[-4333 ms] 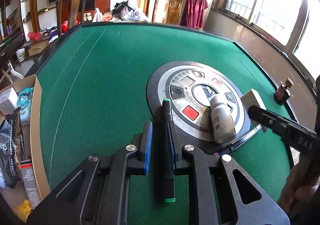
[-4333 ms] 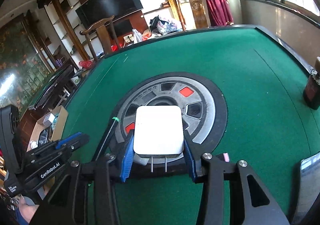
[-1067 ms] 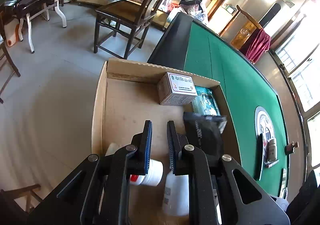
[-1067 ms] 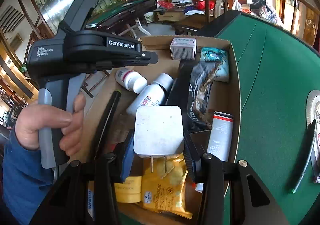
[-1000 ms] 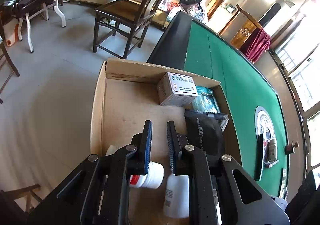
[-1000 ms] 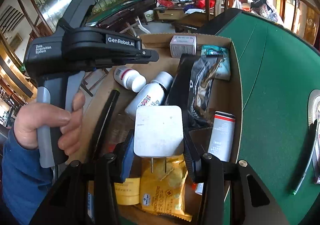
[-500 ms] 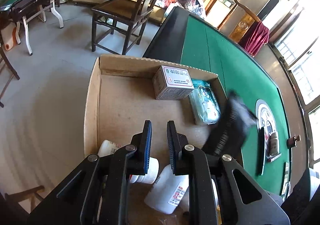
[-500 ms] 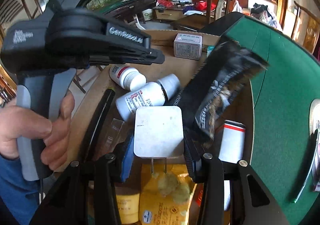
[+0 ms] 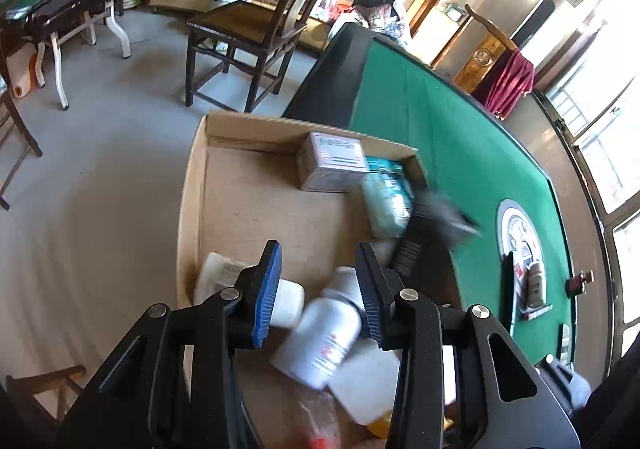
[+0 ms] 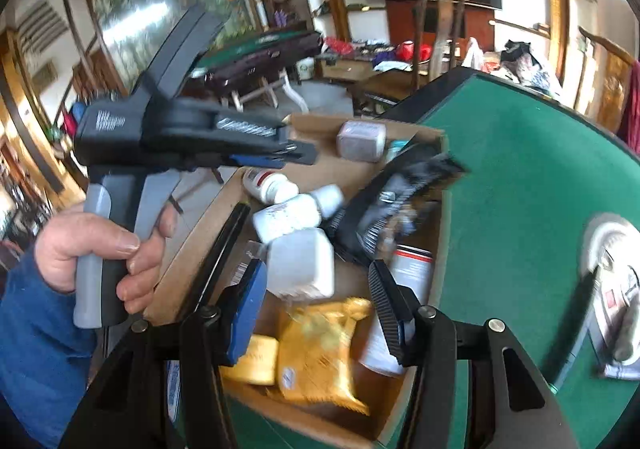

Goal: Organize objects
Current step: 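Move both grippers back to the items on the round dial, then grasp another green-capped black marker with left gripper while right grasps white bottle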

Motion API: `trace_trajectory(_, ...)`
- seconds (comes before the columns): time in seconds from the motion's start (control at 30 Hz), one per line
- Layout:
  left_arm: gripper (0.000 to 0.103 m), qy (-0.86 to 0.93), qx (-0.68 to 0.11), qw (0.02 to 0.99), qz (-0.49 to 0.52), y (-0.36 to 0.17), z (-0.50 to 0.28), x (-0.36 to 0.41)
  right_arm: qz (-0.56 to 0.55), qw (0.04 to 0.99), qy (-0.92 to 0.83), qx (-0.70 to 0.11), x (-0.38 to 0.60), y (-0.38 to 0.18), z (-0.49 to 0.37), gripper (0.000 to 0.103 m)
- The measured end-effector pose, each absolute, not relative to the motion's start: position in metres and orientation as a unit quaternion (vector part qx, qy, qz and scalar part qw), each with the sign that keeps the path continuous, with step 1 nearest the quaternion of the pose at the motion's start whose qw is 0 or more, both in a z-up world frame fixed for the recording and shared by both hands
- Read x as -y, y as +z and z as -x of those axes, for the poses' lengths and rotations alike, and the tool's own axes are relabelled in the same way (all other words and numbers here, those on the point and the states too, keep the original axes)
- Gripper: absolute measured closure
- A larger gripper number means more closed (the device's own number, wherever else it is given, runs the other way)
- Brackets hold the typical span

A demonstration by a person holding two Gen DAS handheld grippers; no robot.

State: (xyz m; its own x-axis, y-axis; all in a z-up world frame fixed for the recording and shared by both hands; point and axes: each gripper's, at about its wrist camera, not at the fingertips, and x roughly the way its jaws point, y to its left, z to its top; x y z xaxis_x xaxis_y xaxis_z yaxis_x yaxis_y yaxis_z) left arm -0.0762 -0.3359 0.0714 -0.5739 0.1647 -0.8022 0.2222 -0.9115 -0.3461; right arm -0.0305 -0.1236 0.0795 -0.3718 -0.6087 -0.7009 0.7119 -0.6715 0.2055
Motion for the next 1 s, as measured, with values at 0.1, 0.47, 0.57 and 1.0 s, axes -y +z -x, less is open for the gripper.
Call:
trace_trajectory(0.1,0.065,-0.871,-0.193,0.008,-0.452,0.087,0.072,0.318,-0.391,0.385,-0.835,-0.029,0.079,0.087,0.039,0.048)
trace_trajectory(0.47,0.065,-0.868,-0.102,-0.1,-0.475,0.099,0.09,0.153,-0.387,0.224,-0.883,0.142,-0.136,0.09,0.093,0.043)
trace_trajectory(0.57,0.065,-0.853,-0.067,-0.127,-0.502,0.077,0.1,0.095,-0.388,0.168,-0.885,0.193,-0.188,0.082,0.109,0.042)
trace_trajectory(1.0,0.09,-0.866,0.043,-0.081,-0.491,0.022,0.121,0.002,-0.425,0.149,-0.87,0.203,-0.2,0.059,0.125,0.042)
